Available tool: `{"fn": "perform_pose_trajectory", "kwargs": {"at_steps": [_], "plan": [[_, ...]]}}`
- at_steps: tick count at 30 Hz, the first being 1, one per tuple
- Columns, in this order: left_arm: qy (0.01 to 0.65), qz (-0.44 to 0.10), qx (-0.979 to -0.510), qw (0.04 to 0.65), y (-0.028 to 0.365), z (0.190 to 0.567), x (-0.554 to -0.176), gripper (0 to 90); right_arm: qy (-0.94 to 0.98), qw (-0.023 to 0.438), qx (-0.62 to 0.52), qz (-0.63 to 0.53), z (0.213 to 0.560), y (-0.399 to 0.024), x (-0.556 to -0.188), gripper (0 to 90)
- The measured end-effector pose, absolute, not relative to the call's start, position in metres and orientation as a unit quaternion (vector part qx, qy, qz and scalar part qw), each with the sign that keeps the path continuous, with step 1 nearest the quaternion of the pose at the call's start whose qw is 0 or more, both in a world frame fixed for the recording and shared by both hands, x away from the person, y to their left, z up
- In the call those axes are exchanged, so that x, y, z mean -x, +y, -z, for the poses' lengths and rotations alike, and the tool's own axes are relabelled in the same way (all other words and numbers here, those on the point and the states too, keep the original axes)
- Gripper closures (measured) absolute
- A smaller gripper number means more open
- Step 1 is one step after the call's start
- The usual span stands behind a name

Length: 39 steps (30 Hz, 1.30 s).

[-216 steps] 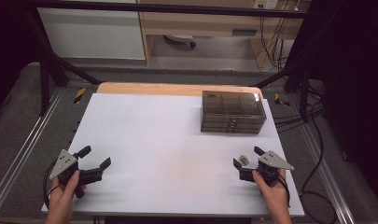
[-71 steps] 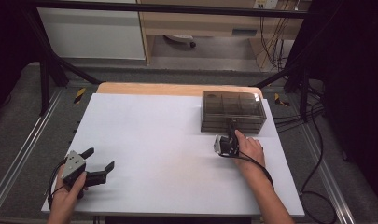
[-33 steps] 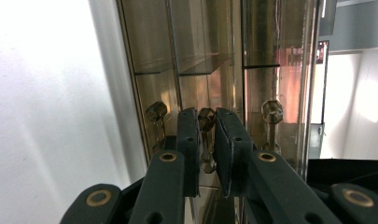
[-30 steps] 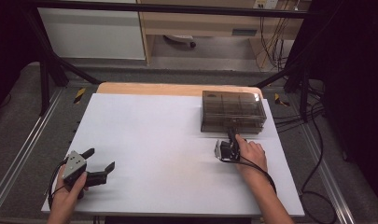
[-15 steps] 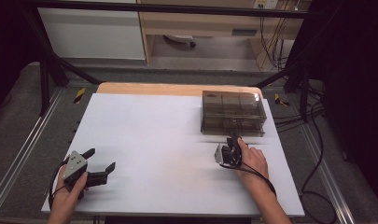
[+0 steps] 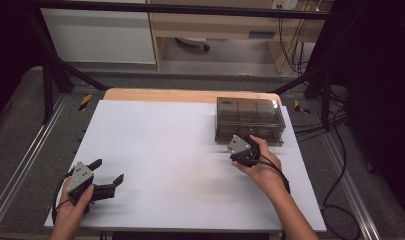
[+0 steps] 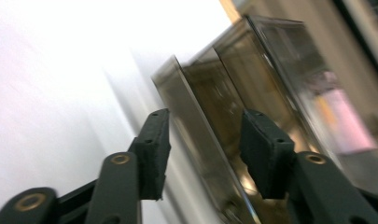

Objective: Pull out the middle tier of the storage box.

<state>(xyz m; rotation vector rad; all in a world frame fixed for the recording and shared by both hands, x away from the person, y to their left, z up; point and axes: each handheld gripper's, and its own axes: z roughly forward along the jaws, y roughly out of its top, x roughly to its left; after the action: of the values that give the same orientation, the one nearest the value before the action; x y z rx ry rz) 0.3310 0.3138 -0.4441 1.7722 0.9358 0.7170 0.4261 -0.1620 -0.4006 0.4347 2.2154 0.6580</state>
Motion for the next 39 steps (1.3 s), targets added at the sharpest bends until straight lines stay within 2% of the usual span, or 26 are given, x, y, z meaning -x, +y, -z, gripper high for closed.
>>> {"fn": "perform_pose_trajectory", "kwargs": {"at_steps": [1, 2, 3, 5, 16, 24, 39], "plan": [[0.384, -0.295, -0.728, 0.485, 0.314, 0.444, -0.331, 5.1, 0.870, 0.385, -0.171, -0.258, 0.401, -0.162, -0.426, 54.3], [0.384, -0.295, -0.729, 0.485, 0.314, 0.444, -0.331, 5.1, 0.871, 0.370, -0.175, -0.271, 0.399, -0.163, -0.429, 54.9], [0.383, -0.295, -0.729, 0.484, 0.313, 0.444, -0.331, 5.1, 0.877, 0.331, -0.185, -0.295, 0.397, -0.166, -0.436, 57.4], [0.381, -0.295, -0.730, 0.484, 0.313, 0.444, -0.330, 5.1, 0.879, 0.313, -0.191, -0.305, 0.396, -0.170, -0.442, 60.3], [0.377, -0.294, -0.735, 0.481, 0.311, 0.444, -0.331, 5.2, 0.897, 0.264, -0.171, -0.312, 0.390, -0.169, -0.461, 63.4], [0.378, -0.293, -0.735, 0.480, 0.311, 0.445, -0.331, 5.2, 0.913, 0.236, -0.160, -0.291, 0.393, -0.164, -0.475, 65.4], [0.378, -0.291, -0.737, 0.479, 0.311, 0.445, -0.331, 5.1, 0.924, 0.215, -0.156, -0.276, 0.400, -0.160, -0.484, 67.1]]}}
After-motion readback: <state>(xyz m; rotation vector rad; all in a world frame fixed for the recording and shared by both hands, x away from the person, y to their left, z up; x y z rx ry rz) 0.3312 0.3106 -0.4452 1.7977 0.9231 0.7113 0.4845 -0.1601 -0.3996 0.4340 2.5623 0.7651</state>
